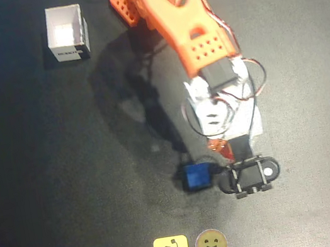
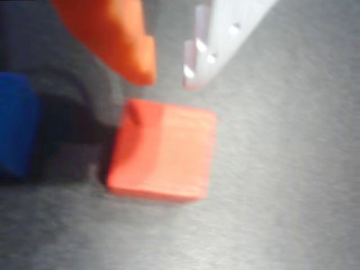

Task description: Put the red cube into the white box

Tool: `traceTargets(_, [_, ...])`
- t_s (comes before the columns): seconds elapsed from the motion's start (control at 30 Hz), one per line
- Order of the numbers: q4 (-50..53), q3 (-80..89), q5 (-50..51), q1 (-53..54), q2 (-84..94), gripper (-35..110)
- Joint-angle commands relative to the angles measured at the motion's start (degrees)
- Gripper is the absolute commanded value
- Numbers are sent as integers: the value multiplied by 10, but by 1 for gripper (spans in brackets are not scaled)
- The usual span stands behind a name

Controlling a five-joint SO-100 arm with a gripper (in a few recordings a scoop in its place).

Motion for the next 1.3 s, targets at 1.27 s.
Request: traceTargets(1.27, [-75,-41,22,-31,-86,25])
